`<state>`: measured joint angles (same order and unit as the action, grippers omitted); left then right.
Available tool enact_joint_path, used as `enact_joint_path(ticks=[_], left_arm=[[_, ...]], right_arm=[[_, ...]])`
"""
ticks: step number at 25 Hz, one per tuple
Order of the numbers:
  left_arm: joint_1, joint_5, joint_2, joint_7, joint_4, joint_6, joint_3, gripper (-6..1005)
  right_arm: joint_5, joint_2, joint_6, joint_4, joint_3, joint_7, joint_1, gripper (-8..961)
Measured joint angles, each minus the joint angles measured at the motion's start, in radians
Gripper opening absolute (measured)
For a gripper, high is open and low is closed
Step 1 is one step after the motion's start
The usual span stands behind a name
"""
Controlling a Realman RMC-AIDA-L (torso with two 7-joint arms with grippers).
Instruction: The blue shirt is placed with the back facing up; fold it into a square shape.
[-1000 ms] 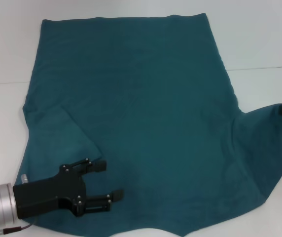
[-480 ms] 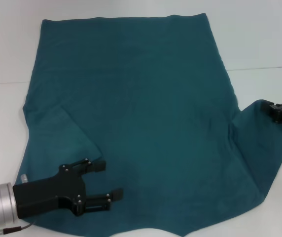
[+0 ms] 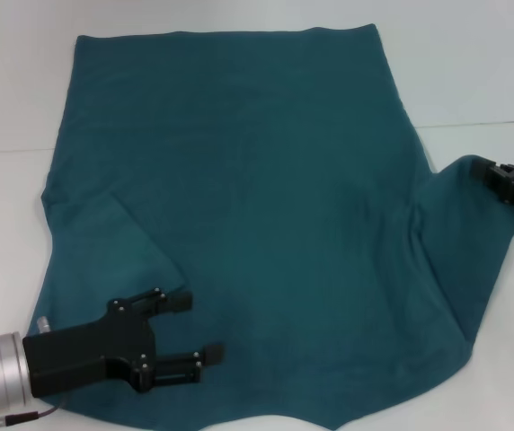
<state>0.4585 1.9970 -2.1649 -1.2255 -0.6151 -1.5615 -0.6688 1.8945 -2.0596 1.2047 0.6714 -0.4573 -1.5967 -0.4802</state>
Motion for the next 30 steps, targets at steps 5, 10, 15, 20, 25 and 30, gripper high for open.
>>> enact_joint_path(ticks=[5, 10, 15, 20, 25, 30], left_arm=[[0.002, 0.0, 0.001, 0.0, 0.0, 0.0, 0.0, 906], [0.001, 0.0, 0.001, 0.0, 0.0, 0.0, 0.0, 906], [0.0, 0.0, 0.001, 0.0, 0.0, 0.0, 0.0, 905], [0.001, 0.0, 0.001, 0.0, 0.0, -0.001, 0.0, 905], [0.001, 0.0, 0.001, 0.0, 0.0, -0.002, 0.0, 907], [0.003, 0.0, 0.0, -0.002, 0.0, -0.002, 0.0, 906]], right_arm=[[0.007, -0.005, -0.004, 0.005, -0.007, -0.004, -0.016, 57], [0.011, -0.008, -0.029, 0.004, -0.02, -0.001, -0.019, 58], [0.012, -0.006, -0.03, 0.004, -0.021, -0.007, -0.013, 60], [0.012, -0.006, -0.03, 0.002, -0.021, -0.002, -0.014, 62], [0.012, -0.007, -0.03, 0.0, -0.022, -0.002, -0.01, 64], [0.012, -0.004, -0.037, -0.006, -0.023, 0.0, -0.007, 66]])
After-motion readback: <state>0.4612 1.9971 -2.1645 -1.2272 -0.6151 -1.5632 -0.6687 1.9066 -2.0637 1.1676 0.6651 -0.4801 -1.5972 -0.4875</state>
